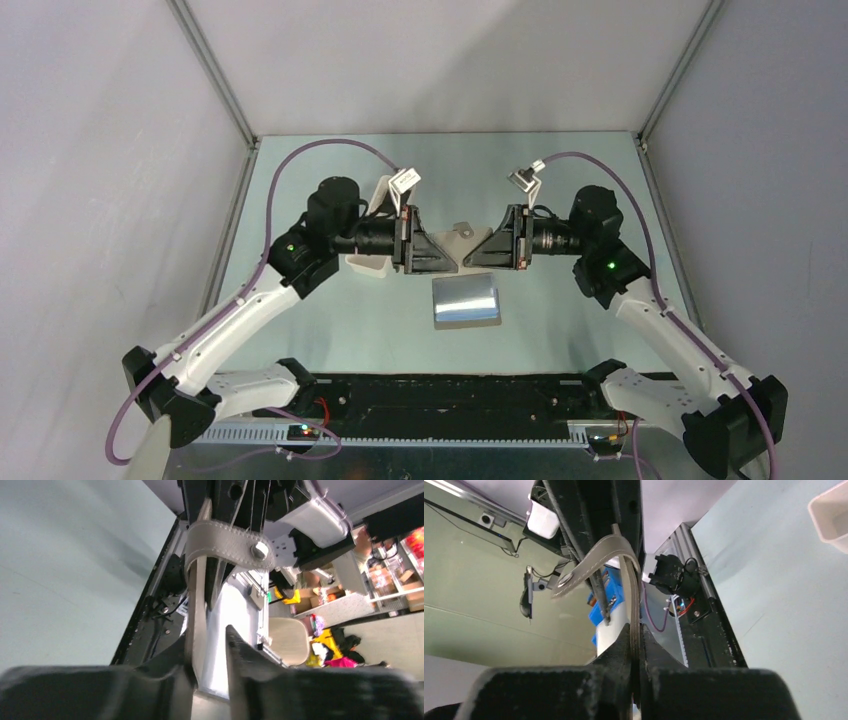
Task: Put the credit cards into the card holder
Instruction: Open the card holder.
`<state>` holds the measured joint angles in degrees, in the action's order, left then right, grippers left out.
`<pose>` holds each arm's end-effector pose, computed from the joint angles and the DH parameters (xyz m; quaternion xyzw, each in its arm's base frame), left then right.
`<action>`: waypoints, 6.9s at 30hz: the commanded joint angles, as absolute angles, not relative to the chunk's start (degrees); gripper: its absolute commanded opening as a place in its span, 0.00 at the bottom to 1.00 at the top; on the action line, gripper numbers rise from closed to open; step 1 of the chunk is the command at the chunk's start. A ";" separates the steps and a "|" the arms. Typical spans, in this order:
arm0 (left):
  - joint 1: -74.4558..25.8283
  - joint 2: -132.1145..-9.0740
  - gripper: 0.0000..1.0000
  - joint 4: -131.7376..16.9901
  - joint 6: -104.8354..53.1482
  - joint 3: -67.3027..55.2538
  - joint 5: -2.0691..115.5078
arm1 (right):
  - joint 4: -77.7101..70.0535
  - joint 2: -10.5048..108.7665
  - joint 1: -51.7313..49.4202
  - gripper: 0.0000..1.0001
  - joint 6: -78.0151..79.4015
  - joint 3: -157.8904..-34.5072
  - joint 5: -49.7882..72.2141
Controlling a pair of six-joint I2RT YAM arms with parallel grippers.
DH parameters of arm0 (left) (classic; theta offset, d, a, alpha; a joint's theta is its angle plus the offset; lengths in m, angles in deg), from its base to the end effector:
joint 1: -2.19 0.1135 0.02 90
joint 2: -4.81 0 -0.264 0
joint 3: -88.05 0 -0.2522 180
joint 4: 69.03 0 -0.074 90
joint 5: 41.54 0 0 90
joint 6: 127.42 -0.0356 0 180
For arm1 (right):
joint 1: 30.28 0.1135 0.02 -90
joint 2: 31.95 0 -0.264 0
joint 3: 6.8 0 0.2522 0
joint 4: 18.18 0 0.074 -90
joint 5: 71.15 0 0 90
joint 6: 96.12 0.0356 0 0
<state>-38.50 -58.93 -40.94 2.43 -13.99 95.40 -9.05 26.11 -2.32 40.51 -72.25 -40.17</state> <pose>0.1674 -0.1782 0.3886 0.2508 0.7204 -0.6048 0.2288 0.1824 0.1314 0.3672 -0.2371 0.6720 0.6484 0.2678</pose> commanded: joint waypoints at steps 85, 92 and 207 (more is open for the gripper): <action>-40.00 -56.59 0.00 -66.11 15.36 -23.71 93.19 | -10.95 23.53 -7.42 0.51 45.34 -73.34 -40.70; -39.93 -53.72 0.61 -65.86 15.42 -27.00 89.02 | -11.13 23.86 -7.22 0.00 47.93 -73.30 -34.56; -38.46 -53.83 0.00 -44.66 22.20 -26.70 78.25 | 12.88 24.34 18.39 0.96 10.36 -81.25 14.66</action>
<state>-38.19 -56.14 -43.17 23.00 -25.94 76.10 15.74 25.35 19.50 11.72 -78.91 12.57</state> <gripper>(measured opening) 0.036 0.964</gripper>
